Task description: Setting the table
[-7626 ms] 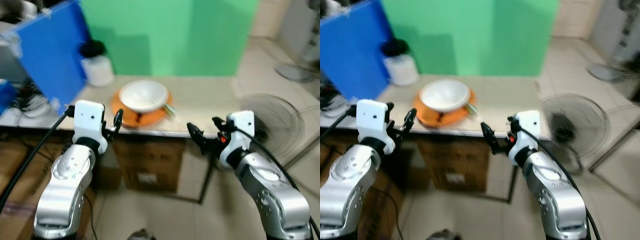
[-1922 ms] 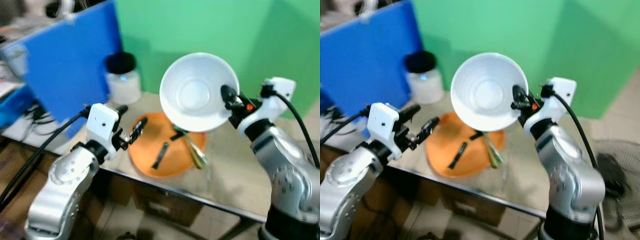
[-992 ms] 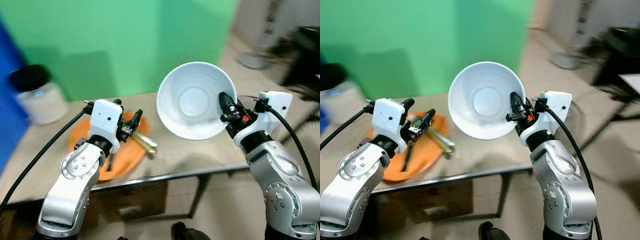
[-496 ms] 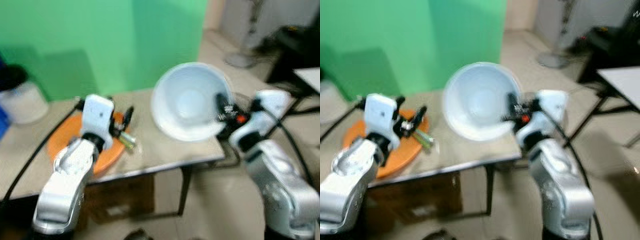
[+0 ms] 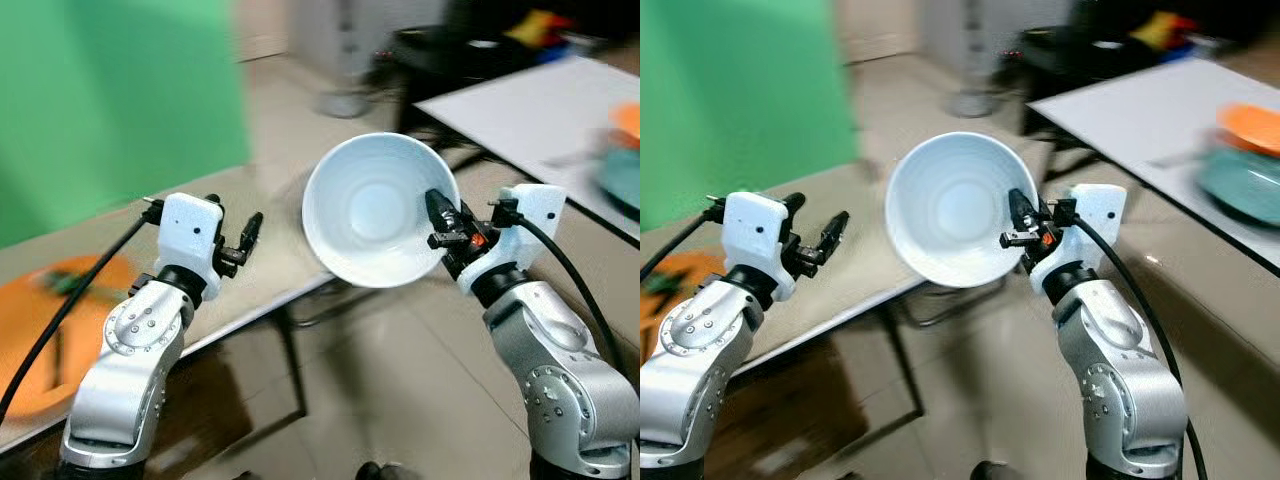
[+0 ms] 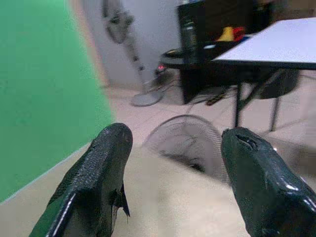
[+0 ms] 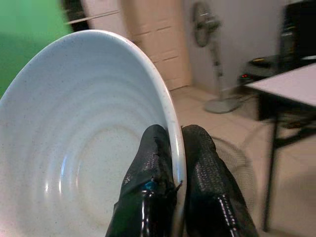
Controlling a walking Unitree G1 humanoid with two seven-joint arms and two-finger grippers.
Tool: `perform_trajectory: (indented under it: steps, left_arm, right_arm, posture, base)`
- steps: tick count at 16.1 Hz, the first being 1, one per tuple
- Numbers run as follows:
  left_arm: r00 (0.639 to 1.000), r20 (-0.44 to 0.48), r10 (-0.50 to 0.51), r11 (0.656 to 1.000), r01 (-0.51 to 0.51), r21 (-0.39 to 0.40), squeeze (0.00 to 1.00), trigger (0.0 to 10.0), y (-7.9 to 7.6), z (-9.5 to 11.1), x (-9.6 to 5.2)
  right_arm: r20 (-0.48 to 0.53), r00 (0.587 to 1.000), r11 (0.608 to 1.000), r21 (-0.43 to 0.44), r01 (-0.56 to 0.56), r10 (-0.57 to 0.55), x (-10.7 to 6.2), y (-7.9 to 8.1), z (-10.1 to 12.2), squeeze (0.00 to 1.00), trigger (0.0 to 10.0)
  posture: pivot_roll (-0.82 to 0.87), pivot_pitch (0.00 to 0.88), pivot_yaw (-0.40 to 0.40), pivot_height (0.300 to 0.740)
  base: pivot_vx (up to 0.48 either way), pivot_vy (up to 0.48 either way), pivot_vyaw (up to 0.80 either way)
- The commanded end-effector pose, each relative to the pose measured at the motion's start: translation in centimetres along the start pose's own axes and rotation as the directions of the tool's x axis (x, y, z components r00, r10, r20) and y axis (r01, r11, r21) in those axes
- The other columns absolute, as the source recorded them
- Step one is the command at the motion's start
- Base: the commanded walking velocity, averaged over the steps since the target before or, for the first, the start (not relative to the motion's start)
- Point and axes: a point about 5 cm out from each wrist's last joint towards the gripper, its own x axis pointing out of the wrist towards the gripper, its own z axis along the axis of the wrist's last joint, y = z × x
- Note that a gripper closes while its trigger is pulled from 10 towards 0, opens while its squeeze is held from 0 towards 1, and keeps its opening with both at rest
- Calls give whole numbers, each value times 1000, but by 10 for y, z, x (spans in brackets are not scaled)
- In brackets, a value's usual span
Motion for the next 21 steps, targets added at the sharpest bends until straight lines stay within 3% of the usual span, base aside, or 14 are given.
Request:
perform_trajectory:
  steps: [1, 9, 14, 21]
  left_arm:
    - [1000, -1, 6, 1000, -6, 5, 0, 10000, 0, 0, -1]
    - [1000, 3, -8, 1000, 8, -3, 0, 10000, -3, -2, 1]
    - [999, -16, 34, 999, -35, -25, 0, 10000, 0, -8, -1]
    - [999, -2, 44, 998, -44, -36, 0, 10000, -3, -5, 2]
  right_arm:
    - [28, 1000, 1000, 6, 12, -13, 0, -2, 4, 0, 10000]
    - [29, 999, 999, -7, 43, -43, -3, -7, 5, 0, 10000]
    - [9, 998, 997, -27, 65, -65, -2, -10, 4, 0, 10000]
    - [-40, 995, 995, -32, 90, -91, 1, -15, 1, 0, 10000]
  posture:
    - [96, 0, 24, 740]
    - [78, 0, 30, 740]
    - [81, 0, 15, 740]
    - [81, 0, 5, 740]
  base:
    - [0, 0, -800]
    - [0, 0, -800]
    - [0, 0, -800]
    - [0, 0, 0]
